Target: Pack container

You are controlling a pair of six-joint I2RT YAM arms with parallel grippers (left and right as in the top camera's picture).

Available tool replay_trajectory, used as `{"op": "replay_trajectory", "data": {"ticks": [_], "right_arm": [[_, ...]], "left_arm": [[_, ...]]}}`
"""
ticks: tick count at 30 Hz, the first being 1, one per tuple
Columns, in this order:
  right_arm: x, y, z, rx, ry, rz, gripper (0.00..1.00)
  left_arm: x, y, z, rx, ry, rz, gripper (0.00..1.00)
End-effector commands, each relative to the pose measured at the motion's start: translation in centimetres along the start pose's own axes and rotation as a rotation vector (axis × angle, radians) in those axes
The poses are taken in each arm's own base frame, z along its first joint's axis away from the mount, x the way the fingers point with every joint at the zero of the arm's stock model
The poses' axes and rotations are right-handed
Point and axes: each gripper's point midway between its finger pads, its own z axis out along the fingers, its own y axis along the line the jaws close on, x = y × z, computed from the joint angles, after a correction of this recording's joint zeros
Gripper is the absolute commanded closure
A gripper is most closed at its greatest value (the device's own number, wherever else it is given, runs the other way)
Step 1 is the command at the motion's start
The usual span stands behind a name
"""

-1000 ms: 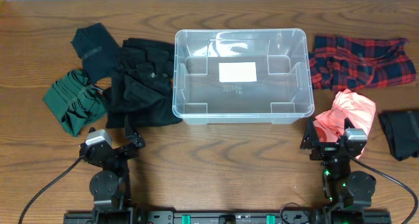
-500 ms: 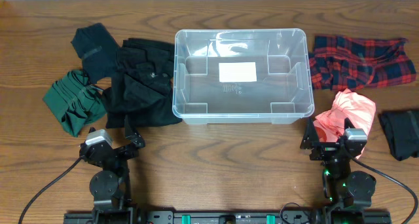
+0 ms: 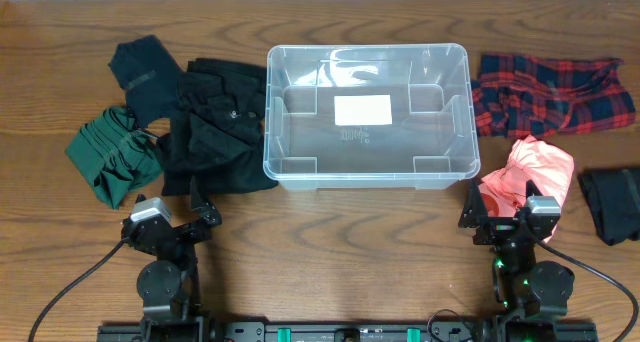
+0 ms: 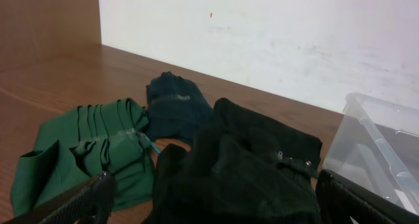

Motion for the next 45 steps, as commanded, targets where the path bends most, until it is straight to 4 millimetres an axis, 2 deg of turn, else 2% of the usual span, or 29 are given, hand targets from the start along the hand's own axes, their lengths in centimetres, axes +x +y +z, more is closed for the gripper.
{"op": "replay_trajectory", "data": {"ticks": [1,5,14,22,27,33,37,41,45], "right_arm": [[0.1,0.3,0.0,-0.011,0.001,0.007,0.01],[0.1,0.3,0.0,-0.011,0.001,0.007,0.01],[0.1,0.3,0.0,-0.011,0.001,0.007,0.01],[0.1,0.3,0.0,-0.011,0.001,0.007,0.01],[0.1,0.3,0.0,-0.011,0.001,0.007,0.01],[0.1,0.3,0.0,-0.011,0.001,0.007,0.01],[0.1,0.3,0.0,-0.011,0.001,0.007,0.01],[0.1,0.3,0.0,-0.011,0.001,0.007,0.01],[0.1,0.3,0.0,-0.011,0.001,0.007,0.01]], "left_arm": [[1.3,0.6,0.1,-0.024,0.035,0.016,0.02],[1.0,0.4,0.1,-0.017,0.023,0.012,0.02],[1.7,0.5,0.1,-0.017,0.05,0.017,0.02],[1.7,-1.8,0.0,0.114,0.061,0.007,0.02],[0.5,-2.1,-0.2,0.125,0.038,-0.094,0.02],[-1.2,-4.1,-0.9,0.225,0.033,-0.136,0.02],[-3.4,-4.7,-1.0,0.228,0.042,-0.178,0.02],[-5.4,-5.6,-0.8,0.228,0.128,-0.172,0.02],[-6.8,-6.5,0.4,0.195,0.293,-0.129,0.02]]}}
